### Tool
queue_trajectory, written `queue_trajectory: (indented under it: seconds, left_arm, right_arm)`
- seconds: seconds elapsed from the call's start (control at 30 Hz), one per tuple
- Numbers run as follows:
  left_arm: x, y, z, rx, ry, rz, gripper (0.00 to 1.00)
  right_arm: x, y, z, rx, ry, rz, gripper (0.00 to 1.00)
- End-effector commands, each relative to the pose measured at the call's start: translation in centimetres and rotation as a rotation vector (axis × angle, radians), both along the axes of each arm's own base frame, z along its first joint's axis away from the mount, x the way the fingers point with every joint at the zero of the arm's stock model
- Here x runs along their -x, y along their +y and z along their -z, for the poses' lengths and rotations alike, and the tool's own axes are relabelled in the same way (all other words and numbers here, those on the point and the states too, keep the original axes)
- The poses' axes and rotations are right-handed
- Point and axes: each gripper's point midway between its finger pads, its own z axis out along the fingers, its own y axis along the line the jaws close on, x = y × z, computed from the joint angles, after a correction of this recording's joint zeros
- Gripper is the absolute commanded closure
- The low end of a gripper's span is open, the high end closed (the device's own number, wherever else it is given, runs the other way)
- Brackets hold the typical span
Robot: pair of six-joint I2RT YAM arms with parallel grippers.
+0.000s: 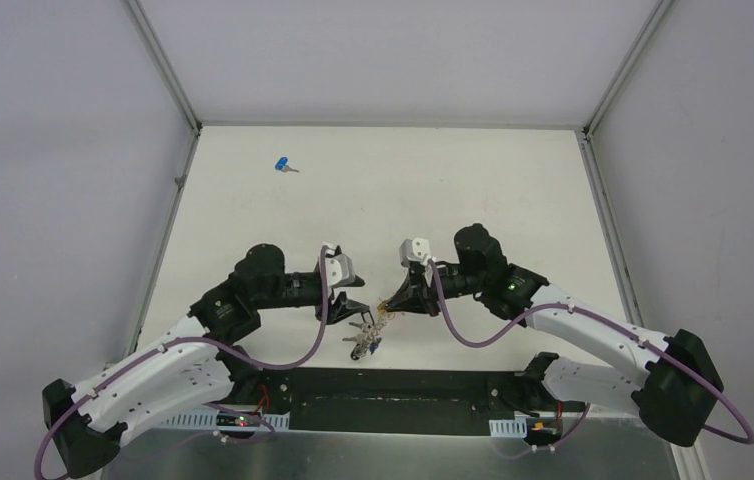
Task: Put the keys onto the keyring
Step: Adjust the keyring.
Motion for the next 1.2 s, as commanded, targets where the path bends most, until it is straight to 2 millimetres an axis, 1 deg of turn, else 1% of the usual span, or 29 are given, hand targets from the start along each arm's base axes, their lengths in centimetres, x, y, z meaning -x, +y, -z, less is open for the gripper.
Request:
queue_trajectory:
  seconds: [0.0, 0.1, 0.2, 0.3, 0.43, 0.57, 0.63, 0.73, 0.83, 0.97, 1.17]
  left_arm:
    - [0.8, -0.5, -2.0, -0.051, -0.246, 0.158, 0.48]
    - [1.1, -0.9, -2.6, -0.064, -0.349, 0.226, 0.48]
    - [1.6, -1.6, -2.5, -0.076, -0.399, 0.306, 0.50]
    - [2.1, -2.4, -2.3, -0.091, -0.407, 0.376, 0.53]
    - [2.7, -3.5, -1.2, -0.131, -0.402, 0.433, 0.57]
    - [2.7, -4.2, -0.2, -0.179, -0.416, 0.442, 0.63]
    - [2.5, -4.3, 0.1, -0.198, -0.425, 0.432, 0.69]
    - [2.0, -4.0, 0.5, -0.234, -0.445, 0.403, 0.81]
    - [1.7, -3.6, 0.7, -0.258, -0.468, 0.377, 0.89]
    - [1.8, -3.3, 1.2, -0.288, -0.470, 0.374, 1.00]
    - [2.5, -3.2, 1.9, -0.308, -0.461, 0.379, 1.00]
  right_arm:
    - [1.1, 0.1, -2.5, -0.070, -0.061, -0.084, 1.00]
    - [1.3, 0.1, -2.6, -0.071, -0.055, -0.097, 1.00]
    - [1.4, 0.1, -2.8, -0.074, -0.053, -0.100, 1.00]
    - [1.4, 0.1, -2.8, -0.074, -0.052, -0.101, 1.00]
    - [1.4, 0.2, -3.0, -0.077, -0.052, -0.103, 1.00]
    - [1.4, 0.1, -3.0, -0.076, -0.050, -0.104, 1.00]
    - [1.5, 0.1, -3.0, -0.077, -0.051, -0.104, 1.00]
    - [1.5, 0.1, -3.1, -0.079, -0.051, -0.103, 1.00]
    - [1.5, 0.1, -3.2, -0.083, -0.052, -0.104, 1.00]
    - [1.5, 0.2, -3.5, -0.093, -0.048, -0.103, 1.00]
    - [1.0, 0.5, -4.0, -0.108, -0.030, -0.070, 1.00]
